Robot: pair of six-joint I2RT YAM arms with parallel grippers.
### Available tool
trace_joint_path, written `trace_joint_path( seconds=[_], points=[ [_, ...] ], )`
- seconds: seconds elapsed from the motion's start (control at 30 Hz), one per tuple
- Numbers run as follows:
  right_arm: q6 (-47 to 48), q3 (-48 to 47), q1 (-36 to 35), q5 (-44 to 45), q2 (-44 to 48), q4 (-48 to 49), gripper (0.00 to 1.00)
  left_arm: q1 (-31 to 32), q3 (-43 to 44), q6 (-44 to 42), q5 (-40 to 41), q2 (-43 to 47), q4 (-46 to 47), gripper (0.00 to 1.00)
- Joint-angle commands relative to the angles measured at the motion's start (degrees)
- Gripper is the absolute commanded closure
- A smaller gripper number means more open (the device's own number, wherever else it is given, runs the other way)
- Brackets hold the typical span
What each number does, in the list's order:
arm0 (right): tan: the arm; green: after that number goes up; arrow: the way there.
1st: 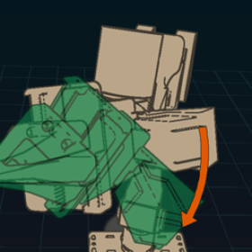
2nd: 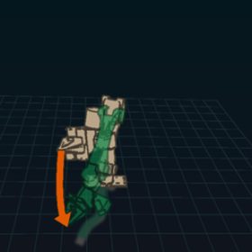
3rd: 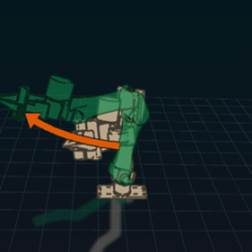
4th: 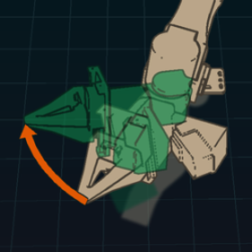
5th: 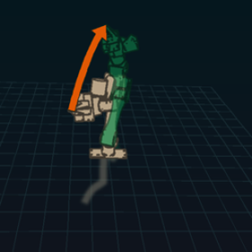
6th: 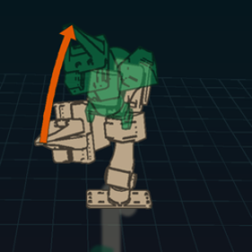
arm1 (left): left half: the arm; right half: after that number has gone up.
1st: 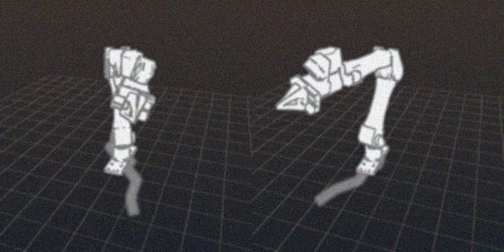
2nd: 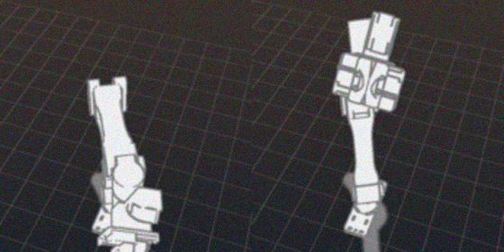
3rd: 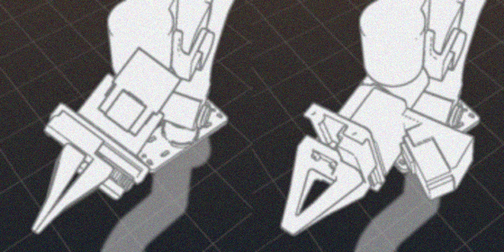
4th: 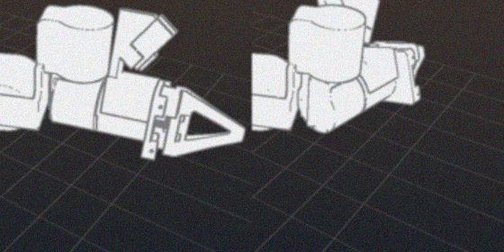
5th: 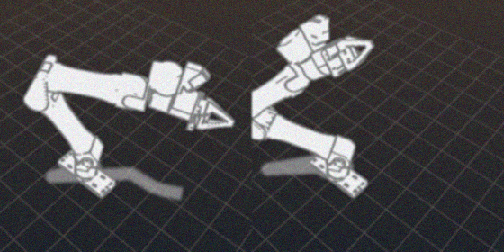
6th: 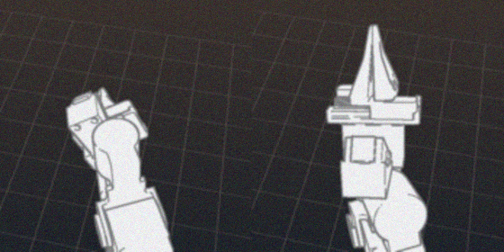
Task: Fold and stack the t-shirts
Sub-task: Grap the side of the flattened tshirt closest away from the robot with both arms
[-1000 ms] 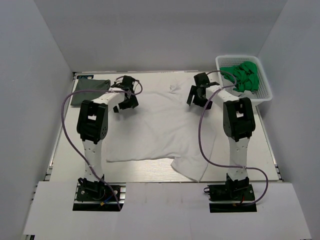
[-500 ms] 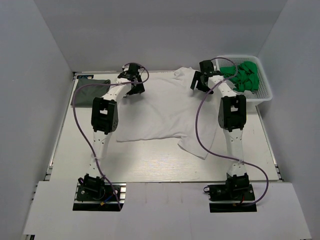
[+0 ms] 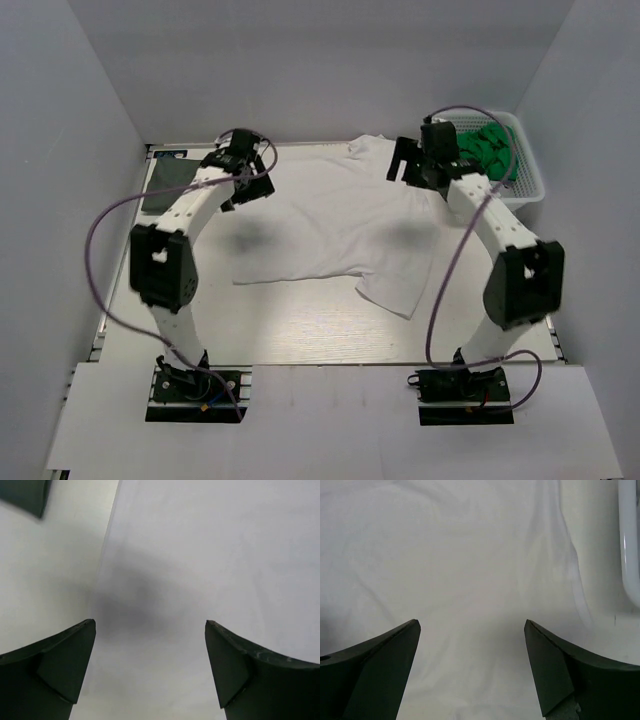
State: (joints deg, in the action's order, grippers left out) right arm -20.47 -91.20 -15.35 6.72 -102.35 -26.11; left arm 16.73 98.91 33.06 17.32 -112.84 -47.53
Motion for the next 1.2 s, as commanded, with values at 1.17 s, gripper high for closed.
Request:
trace_joint_path(
  seconds=[1.17],
  points=[
    [-8.98,49.01,-0.46,1.81,39.94,-8.87,0.10,-0.65,-52.41,27.15,-2.29,23.80,12.90,0.27]
  ],
)
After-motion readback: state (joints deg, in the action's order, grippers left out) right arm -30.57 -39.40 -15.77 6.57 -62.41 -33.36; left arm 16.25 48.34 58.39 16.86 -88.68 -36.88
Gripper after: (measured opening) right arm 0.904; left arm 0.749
